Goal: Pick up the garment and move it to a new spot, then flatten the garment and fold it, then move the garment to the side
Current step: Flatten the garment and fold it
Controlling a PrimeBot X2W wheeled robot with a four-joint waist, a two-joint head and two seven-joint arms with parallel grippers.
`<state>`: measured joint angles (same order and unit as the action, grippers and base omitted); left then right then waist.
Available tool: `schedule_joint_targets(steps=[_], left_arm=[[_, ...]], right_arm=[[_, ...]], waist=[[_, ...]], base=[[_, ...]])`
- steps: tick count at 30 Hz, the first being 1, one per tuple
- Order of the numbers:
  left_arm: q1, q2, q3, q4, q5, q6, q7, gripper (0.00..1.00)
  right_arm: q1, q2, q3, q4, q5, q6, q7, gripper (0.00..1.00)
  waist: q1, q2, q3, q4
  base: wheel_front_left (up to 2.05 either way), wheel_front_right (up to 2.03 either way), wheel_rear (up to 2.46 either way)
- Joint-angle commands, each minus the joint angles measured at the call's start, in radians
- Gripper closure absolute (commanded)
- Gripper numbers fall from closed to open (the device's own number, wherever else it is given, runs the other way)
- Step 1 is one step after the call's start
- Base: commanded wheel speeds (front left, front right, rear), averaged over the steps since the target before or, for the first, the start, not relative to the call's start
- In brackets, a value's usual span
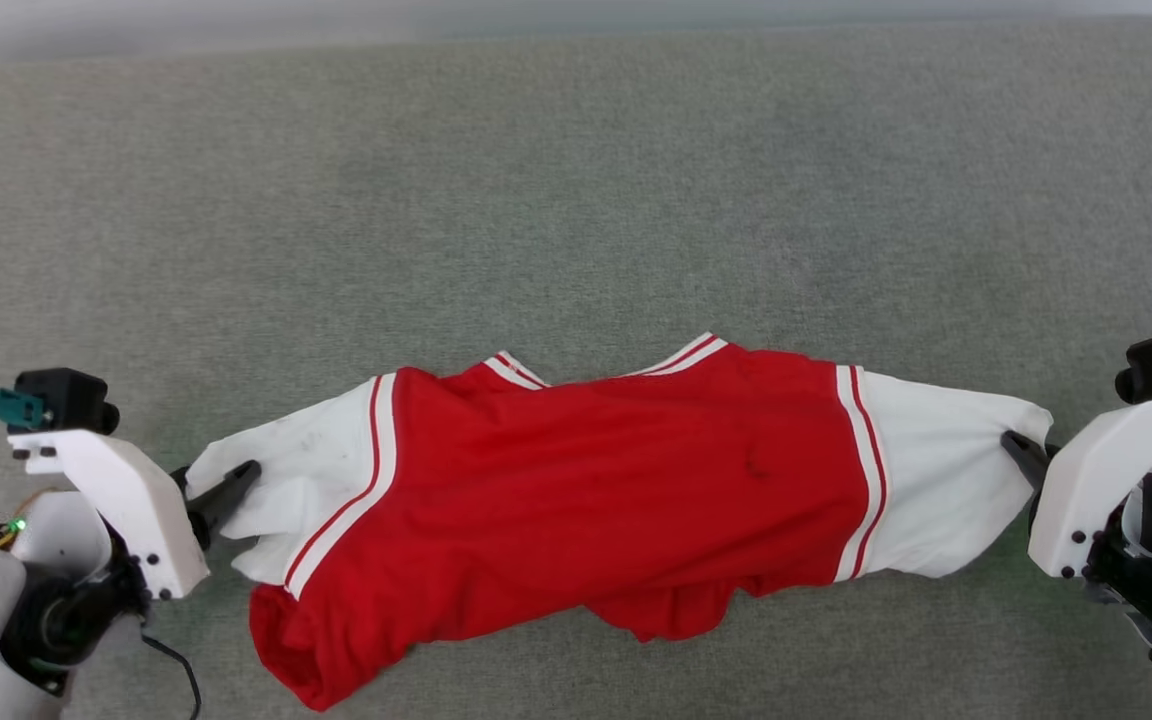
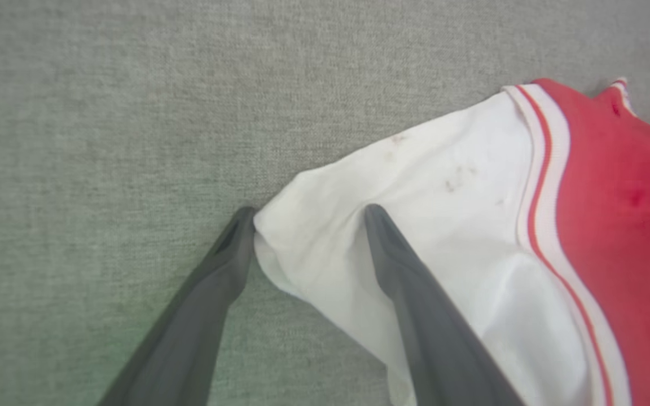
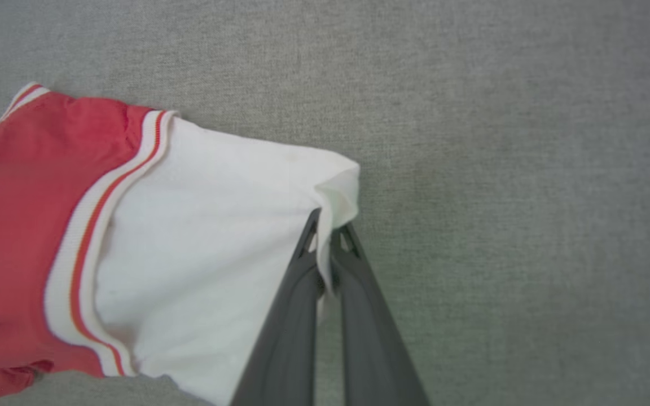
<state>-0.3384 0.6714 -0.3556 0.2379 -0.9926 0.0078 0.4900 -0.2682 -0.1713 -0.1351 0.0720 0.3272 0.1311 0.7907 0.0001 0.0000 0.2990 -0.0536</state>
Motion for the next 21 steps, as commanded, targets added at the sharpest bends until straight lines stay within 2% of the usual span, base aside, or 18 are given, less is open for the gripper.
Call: schedule_joint_targets(steps=[1, 6, 7, 8, 9, 14, 21], left_arm=[[-0.013, -0.001, -0.011, 0.019, -0.012, -0.006, 0.026, 0.00], [0.001, -0.031, -0.074, 0.106, -0.035, -0.003, 0.145, 0.00], [0.000, -0.041, -0.086, 0.122, -0.043, -0.007, 0.165, 0.14], [-0.005, -0.048, -0.099, 0.134, -0.040, -0.014, 0.179, 0.60], [-0.012, -0.055, -0.106, 0.144, -0.037, -0.020, 0.182, 1.00], [-0.075, -0.073, -0.106, 0.165, 0.012, -0.042, 0.095, 1.00], [-0.179, -0.070, -0.087, 0.164, 0.114, -0.022, -0.063, 1.00]], right_arm=[[-0.020, 0.006, 0.002, 0.004, 0.003, -0.001, -0.010, 1.00], [-0.032, 0.002, 0.014, 0.028, 0.007, -0.001, -0.028, 1.00], [-0.035, 0.001, 0.017, 0.031, 0.008, -0.001, -0.033, 1.00], [-0.039, 0.000, 0.020, 0.033, 0.010, -0.001, -0.037, 1.00], [-0.041, -0.002, 0.023, 0.034, 0.010, -0.001, -0.044, 1.00], [-0.052, -0.016, 0.043, 0.037, 0.010, -0.001, -0.087, 1.00], [-0.094, -0.043, 0.052, 0.050, -0.024, -0.001, -0.167, 1.00]], waist=[[-0.0001, 0.0000, 0.019, -0.018], [-0.0001, 0.0000, 0.030, -0.025], [-0.0001, 0.0000, 0.031, -0.025], [-0.0001, 0.0000, 0.030, -0.026], [-0.0001, 0.0000, 0.029, -0.026], [-0.0001, 0.0000, 0.002, -0.022], [-0.0001, 0.0000, -0.072, 0.002]], base=[[0.00, 0.00, 0.00], [0.00, 0.00, 0.00], [0.00, 0.00, 0.00], [0.00, 0.00, 0.00], [0.00, 0.00, 0.00], [0.00, 0.00, 0.00], [0.00, 0.00, 0.00]])
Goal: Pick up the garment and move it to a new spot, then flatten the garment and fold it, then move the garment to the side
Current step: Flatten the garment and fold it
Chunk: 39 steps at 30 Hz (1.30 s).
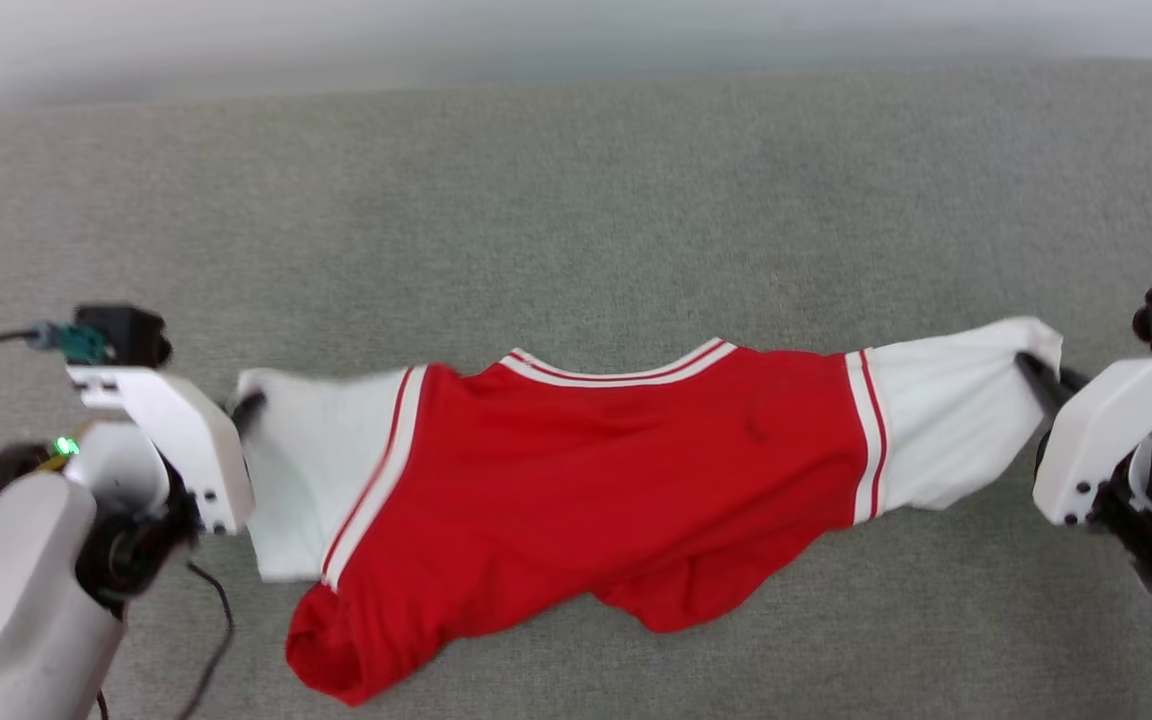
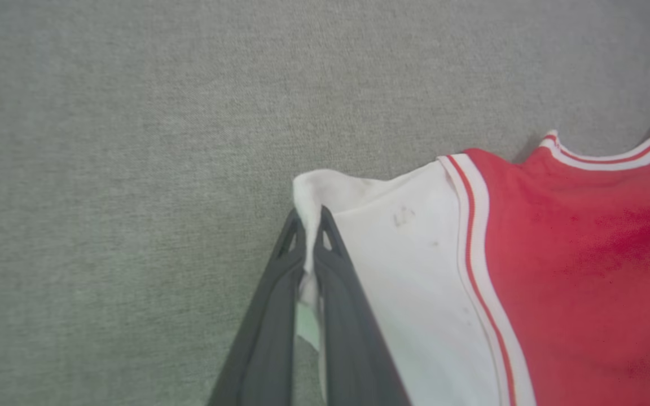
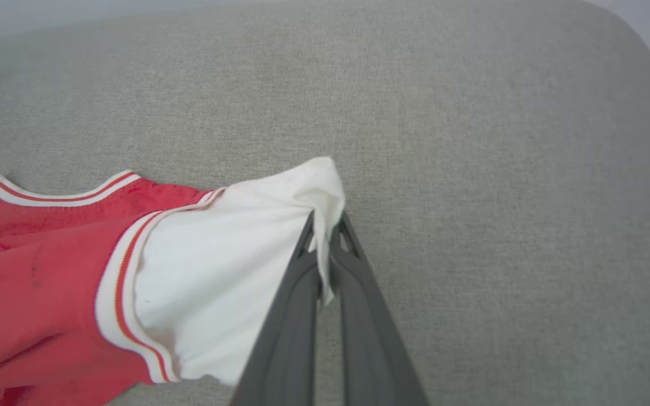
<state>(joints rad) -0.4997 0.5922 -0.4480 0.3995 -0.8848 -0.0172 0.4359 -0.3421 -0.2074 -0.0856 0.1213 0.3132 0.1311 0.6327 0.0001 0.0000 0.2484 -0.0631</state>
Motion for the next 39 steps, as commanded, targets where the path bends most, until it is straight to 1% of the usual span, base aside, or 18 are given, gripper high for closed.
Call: schedule_joint_targets(steps=[1, 8, 12, 15, 18, 24, 31, 36, 39], left_arm=[[-0.034, 0.002, 0.008, 0.005, 0.023, 0.011, -0.036, 1.00], [-0.191, -0.048, 0.026, 0.050, 0.113, 0.043, -0.212, 1.00], [-0.309, -0.076, 0.039, 0.083, 0.160, 0.064, -0.301, 1.00], [-0.409, -0.087, 0.046, 0.105, 0.188, 0.073, -0.343, 1.00], [-0.523, -0.096, 0.062, 0.132, 0.195, 0.075, -0.356, 1.00], [-0.774, -0.081, 0.093, 0.181, 0.211, 0.054, -0.378, 1.00], [-1.041, -0.062, 0.113, 0.200, 0.262, 0.036, -0.458, 1.00], [-1.173, -0.054, 0.126, 0.215, 0.278, 0.022, -0.521, 1.00], [-1.220, -0.055, 0.127, 0.235, 0.280, 0.010, -0.545, 1.00]], right_arm=[[-0.035, -0.011, 0.002, 0.002, -0.017, -0.001, -0.030, 1.00], [-0.167, -0.024, 0.016, 0.058, -0.050, -0.001, -0.137, 1.00], [-0.288, -0.031, 0.024, 0.109, -0.065, -0.001, -0.195, 1.00], [-0.402, -0.037, 0.033, 0.148, -0.061, -0.001, -0.234, 1.00], [-0.529, -0.046, 0.036, 0.187, -0.049, -0.001, -0.264, 1.00], [-0.797, -0.037, 0.034, 0.247, -0.031, -0.001, -0.320, 1.00], [-1.092, -0.037, 0.038, 0.279, -0.048, -0.001, -0.388, 1.00], [-1.256, -0.037, 0.046, 0.311, -0.053, -0.001, -0.432, 1.00], [-1.313, -0.041, 0.056, 0.326, -0.055, -0.001, -0.455, 1.00]], waist=[[-0.0001, 0.0000, -0.033, 0.015], [-0.0001, 0.0000, -0.092, 0.030], [-0.0001, 0.0000, -0.103, 0.032], [-0.0001, 0.0000, -0.087, 0.035], [-0.0001, 0.0000, -0.047, 0.038], [-0.0001, 0.0000, 0.074, 0.031], [-0.0001, 0.0000, 0.221, 0.025], [-0.0001, 0.0000, 0.315, 0.016], [-0.0001, 0.0000, 0.364, 0.014]], base=[[0.00, 0.00, 0.00], [0.00, 0.00, 0.00], [0.00, 0.00, 0.00], [0.00, 0.00, 0.00], [0.00, 0.00, 0.00], [0.00, 0.00, 0.00], [0.00, 0.00, 0.00], [0.00, 0.00, 0.00], [0.00, 0.00, 0.00]])
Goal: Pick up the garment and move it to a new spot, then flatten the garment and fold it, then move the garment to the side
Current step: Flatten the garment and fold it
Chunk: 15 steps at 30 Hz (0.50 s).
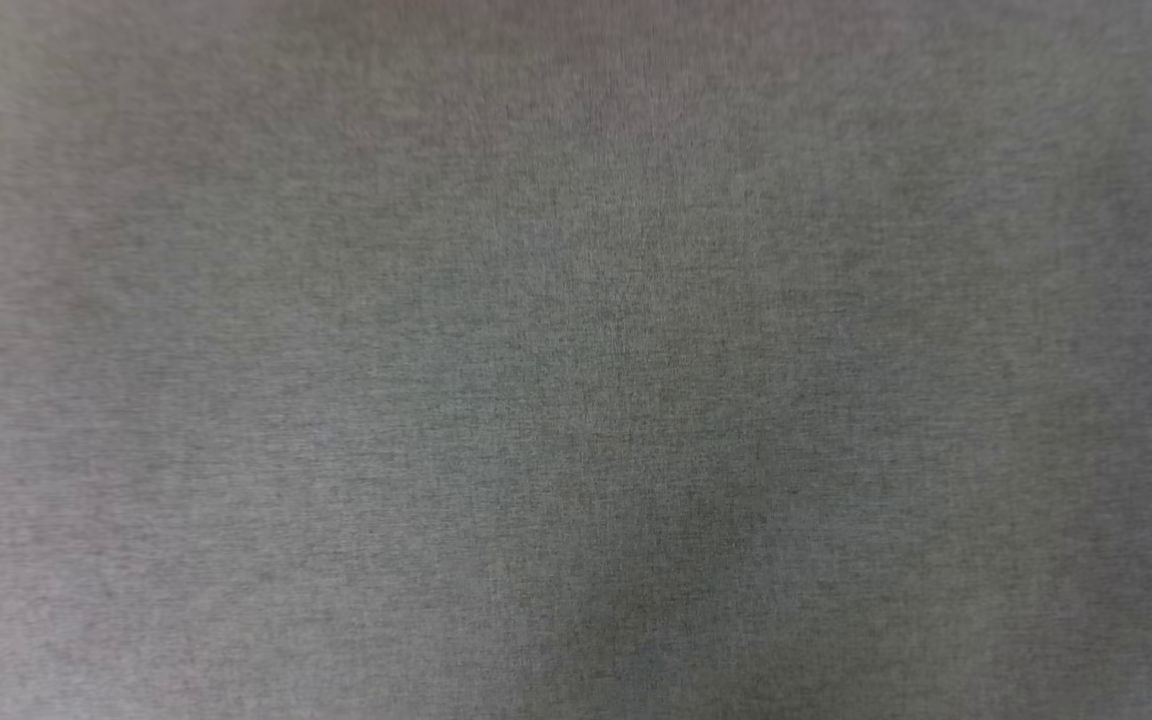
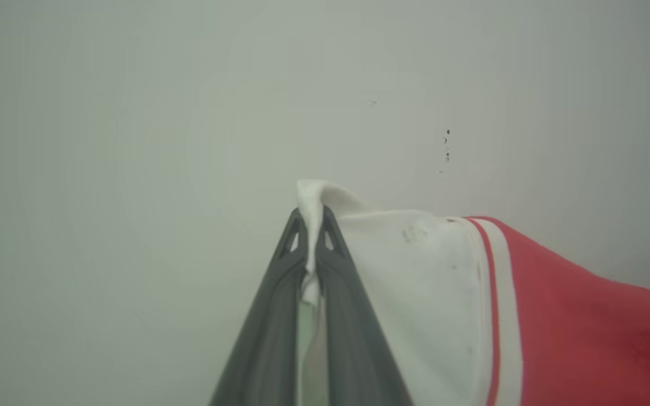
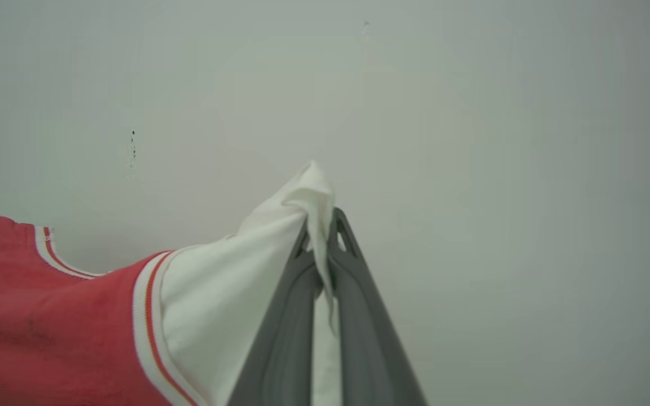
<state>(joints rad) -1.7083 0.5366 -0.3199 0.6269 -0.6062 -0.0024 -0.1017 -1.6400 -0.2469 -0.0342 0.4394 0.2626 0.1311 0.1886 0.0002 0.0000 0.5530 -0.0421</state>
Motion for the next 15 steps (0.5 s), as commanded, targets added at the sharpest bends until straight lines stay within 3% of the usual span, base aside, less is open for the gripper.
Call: schedule_joint_targets(steps=[1, 9, 15], left_arm=[[-0.018, -0.004, 0.000, 0.014, -0.001, -0.008, -0.012, 1.00], [0.028, -0.033, 0.002, 0.076, -0.030, -0.033, -0.055, 1.00], [0.118, -0.060, 0.007, 0.141, -0.068, -0.059, -0.097, 1.00]], right_arm=[[-0.028, -0.001, 0.011, 0.014, -0.004, -0.001, -0.019, 1.00], [-0.021, 0.014, 0.058, 0.080, 0.011, -0.001, -0.075, 1.00], [0.059, 0.022, 0.083, 0.141, 0.037, -0.001, -0.118, 1.00]], waist=[[-0.0002, 0.0000, 0.073, -0.008], [-0.0002, 0.0000, 0.155, -0.006], [-0.0002, 0.0000, 0.148, -0.005]], base=[[0.00, 0.00, 0.00], [0.00, 0.00, 0.00], [0.00, 0.00, 0.00]])
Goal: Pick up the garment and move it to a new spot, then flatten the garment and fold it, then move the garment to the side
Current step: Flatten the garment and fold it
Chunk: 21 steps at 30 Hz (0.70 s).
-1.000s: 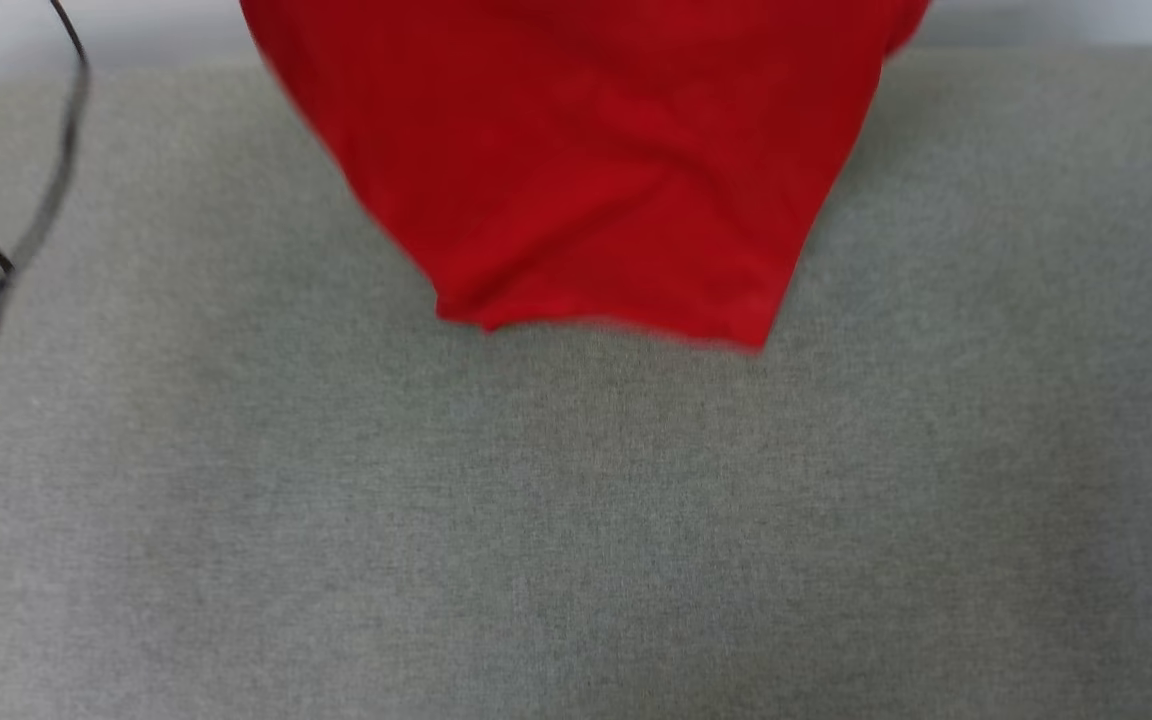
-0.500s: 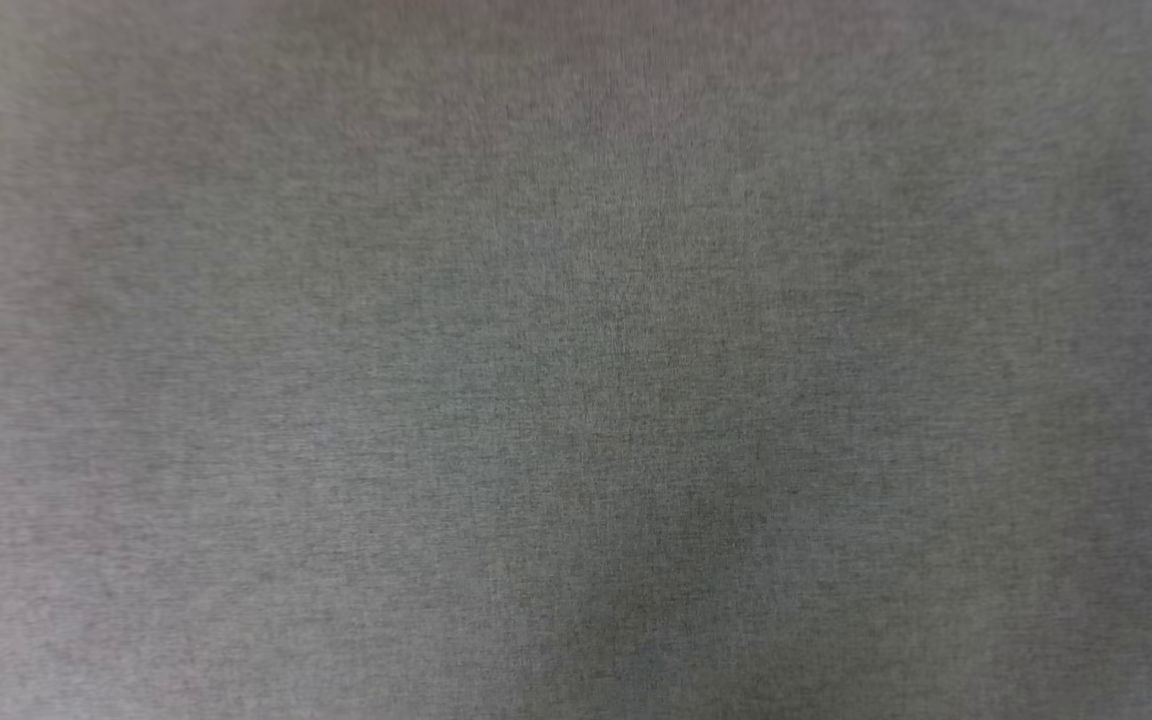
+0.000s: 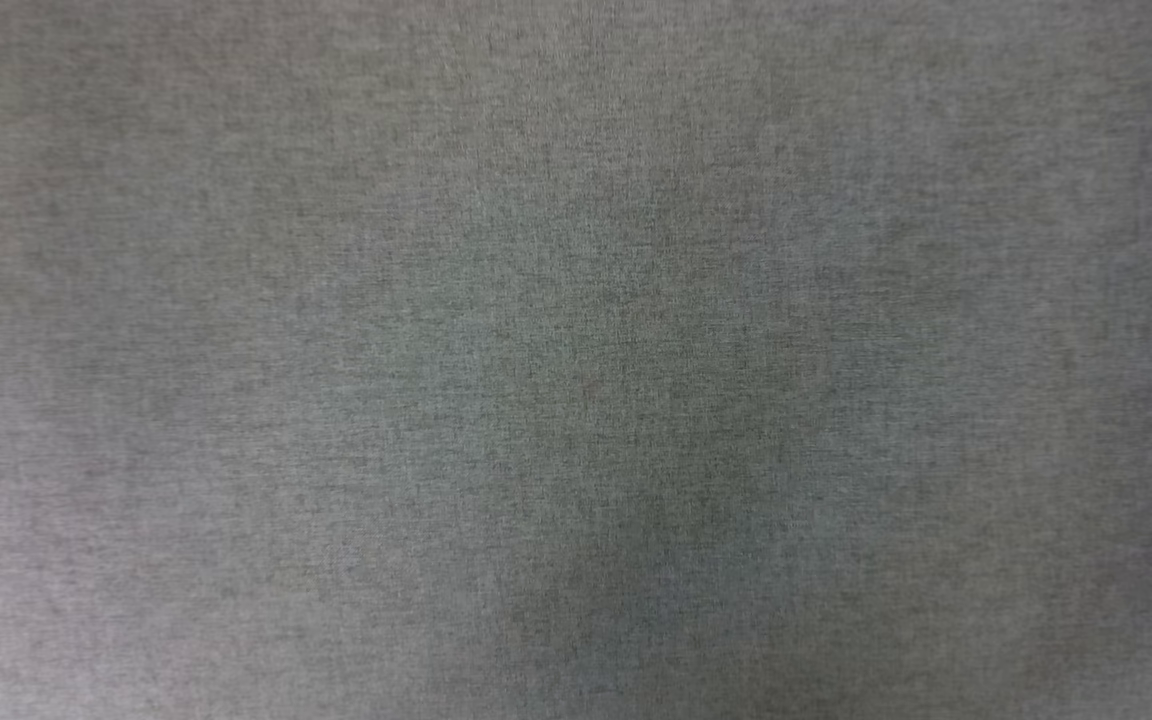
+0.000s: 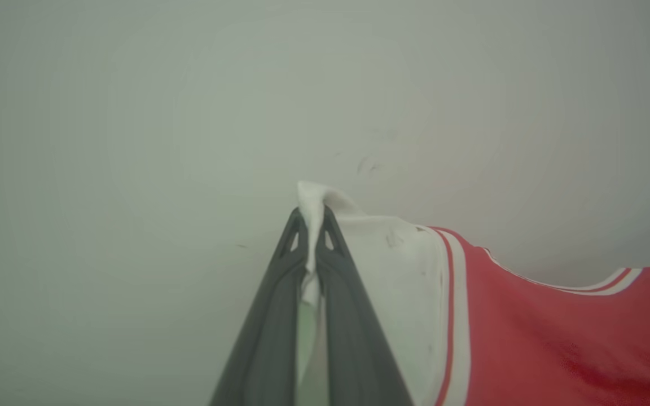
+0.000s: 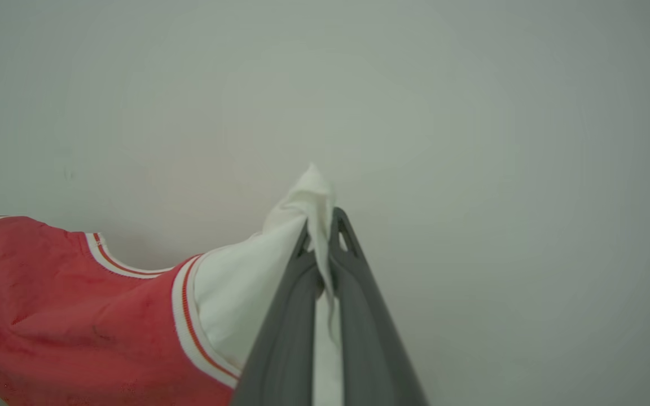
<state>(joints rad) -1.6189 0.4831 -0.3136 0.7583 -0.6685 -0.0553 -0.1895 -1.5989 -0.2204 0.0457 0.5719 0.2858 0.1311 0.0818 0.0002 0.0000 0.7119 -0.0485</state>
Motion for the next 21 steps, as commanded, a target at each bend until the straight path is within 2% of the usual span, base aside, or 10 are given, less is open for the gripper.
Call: schedule_joint_targets(steps=[1, 7, 16, 21], left_arm=[[0.050, -0.010, 0.002, 0.018, -0.013, -0.011, -0.016, 1.00], [0.192, -0.029, 0.011, 0.046, -0.045, -0.031, -0.047, 1.00], [0.548, -0.061, 0.024, 0.020, -0.082, -0.050, -0.073, 1.00], [0.769, -0.071, 0.052, -0.042, -0.086, -0.042, -0.077, 1.00]], right_arm=[[0.040, -0.006, 0.010, 0.020, 0.018, -0.001, -0.020, 1.00], [0.162, -0.018, 0.055, 0.061, 0.061, -0.001, -0.044, 1.00], [0.498, -0.033, 0.144, 0.089, 0.149, -0.001, -0.064, 1.00], [0.698, -0.047, 0.185, 0.066, 0.208, -0.001, -0.083, 1.00]], waist=[[-0.0002, 0.0000, -0.020, 0.002], [-0.0002, 0.0000, -0.089, 0.002], [-0.0002, 0.0000, -0.263, 0.003], [-0.0002, 0.0000, -0.358, 0.001]], base=[[0.00, 0.00, 0.00], [0.00, 0.00, 0.00], [0.00, 0.00, 0.00], [0.00, 0.00, 0.00]])
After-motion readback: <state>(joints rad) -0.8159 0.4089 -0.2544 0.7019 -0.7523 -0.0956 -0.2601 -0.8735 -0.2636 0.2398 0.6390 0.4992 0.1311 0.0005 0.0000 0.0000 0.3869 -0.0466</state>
